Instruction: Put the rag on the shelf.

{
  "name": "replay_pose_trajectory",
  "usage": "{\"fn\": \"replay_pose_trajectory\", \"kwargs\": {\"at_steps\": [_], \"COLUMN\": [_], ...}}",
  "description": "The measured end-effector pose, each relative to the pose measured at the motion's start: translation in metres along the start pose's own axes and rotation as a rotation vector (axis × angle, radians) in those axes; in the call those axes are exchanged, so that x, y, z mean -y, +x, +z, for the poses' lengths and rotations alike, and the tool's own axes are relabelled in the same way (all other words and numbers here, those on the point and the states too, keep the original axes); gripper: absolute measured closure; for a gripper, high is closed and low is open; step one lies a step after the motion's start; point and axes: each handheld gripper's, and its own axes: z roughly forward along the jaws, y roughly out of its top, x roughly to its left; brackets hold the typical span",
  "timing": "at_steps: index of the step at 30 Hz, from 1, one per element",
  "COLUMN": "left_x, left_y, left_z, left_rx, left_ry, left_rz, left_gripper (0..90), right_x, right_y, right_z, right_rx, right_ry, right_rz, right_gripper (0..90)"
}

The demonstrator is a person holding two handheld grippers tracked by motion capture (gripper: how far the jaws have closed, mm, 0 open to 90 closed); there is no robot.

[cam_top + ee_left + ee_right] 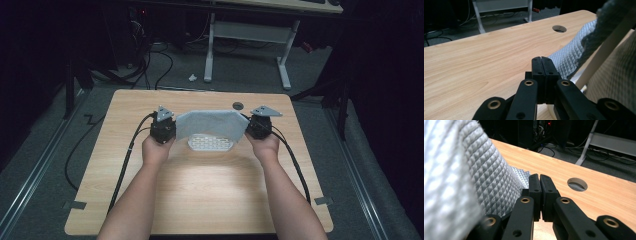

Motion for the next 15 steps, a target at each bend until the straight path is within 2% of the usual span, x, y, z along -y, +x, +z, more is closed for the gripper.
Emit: {"fn": "replay_pose_trajectory", "kwargs": {"at_steps": [5, 10, 15], "left_x": [0.0040, 0.0051, 0.0044], "left_y": [-0.0002, -0.0002, 0.0013], "left_z": [0.0007, 0.0005, -0.0008], "left_rx": [0.003, 0.010, 0.001], "left_ry": [0.010, 0.010, 0.009], "left_rz": [-0.003, -0.008, -0.026], "left_gripper": [89.7, 89.0, 83.6], "right_x": [0.0075, 0.0095, 0.0088], "right_y": [-0.0009, -0.0006, -0.0013], "right_z": [0.0020, 0.0034, 0.0031], "right_rx": [0.003, 0.007, 0.009], "right_ry": [0.008, 0.012, 0.010], "right_rz": [0.022, 0.020, 0.028], "right_gripper": [89.1, 87.1, 84.3]}}
